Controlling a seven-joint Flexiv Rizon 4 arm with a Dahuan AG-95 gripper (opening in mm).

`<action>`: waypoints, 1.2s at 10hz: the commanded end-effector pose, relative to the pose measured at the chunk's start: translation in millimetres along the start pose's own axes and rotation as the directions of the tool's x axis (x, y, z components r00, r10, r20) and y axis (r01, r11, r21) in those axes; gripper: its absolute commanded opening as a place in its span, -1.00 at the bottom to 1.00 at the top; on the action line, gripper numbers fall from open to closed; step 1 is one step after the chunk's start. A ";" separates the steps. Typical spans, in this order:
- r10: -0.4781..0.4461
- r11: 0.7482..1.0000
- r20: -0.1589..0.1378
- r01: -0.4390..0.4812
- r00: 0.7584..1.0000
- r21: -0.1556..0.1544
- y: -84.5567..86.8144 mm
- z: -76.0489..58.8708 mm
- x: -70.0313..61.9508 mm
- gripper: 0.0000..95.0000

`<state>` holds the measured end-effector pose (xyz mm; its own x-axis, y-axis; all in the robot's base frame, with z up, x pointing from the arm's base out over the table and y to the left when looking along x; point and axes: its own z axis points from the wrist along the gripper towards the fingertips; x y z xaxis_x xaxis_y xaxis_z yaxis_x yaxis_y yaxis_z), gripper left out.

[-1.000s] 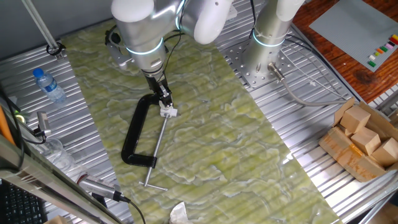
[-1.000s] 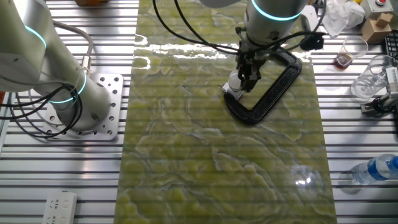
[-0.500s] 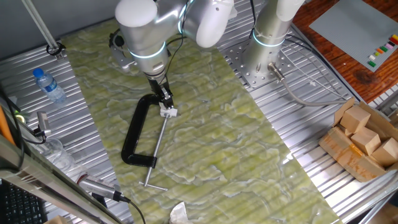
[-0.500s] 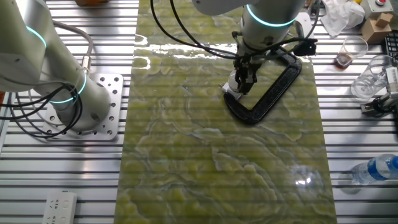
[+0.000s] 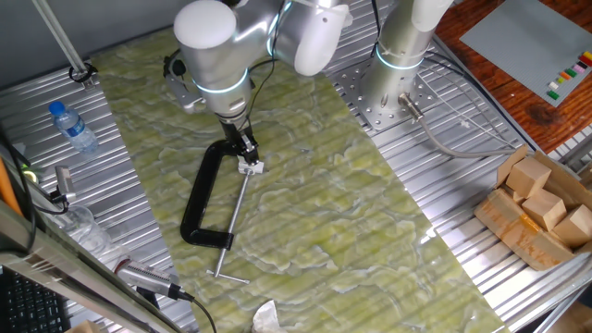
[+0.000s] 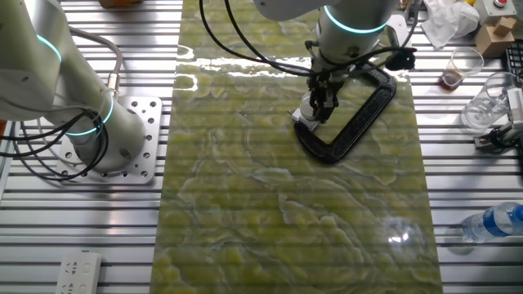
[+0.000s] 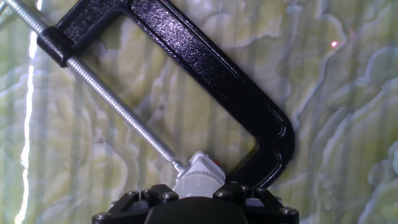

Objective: Take out the light bulb by rotating it

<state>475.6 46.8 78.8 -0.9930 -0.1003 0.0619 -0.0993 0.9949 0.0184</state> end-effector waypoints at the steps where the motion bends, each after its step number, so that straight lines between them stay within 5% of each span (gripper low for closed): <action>1: -0.021 1.000 -0.001 0.021 1.000 0.005 -0.2 0.7 -0.2 0.20; 5: -0.033 0.999 -0.003 0.033 0.999 0.000 -0.3 1.4 -0.1 0.20; 6: -0.038 0.999 -0.004 0.038 0.999 -0.001 -0.3 1.4 -0.1 -0.20; 10: -0.052 0.999 -0.003 0.052 0.999 0.004 -1.1 1.6 0.1 -0.20; 11: -0.055 0.998 -0.003 0.055 0.998 0.003 -1.1 1.9 0.2 -0.60; 12: -0.071 0.997 -0.003 0.071 0.997 0.003 -1.1 1.9 0.3 -0.60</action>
<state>475.4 45.8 77.1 -0.9836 -0.1692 0.0622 -0.1683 0.9855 0.0193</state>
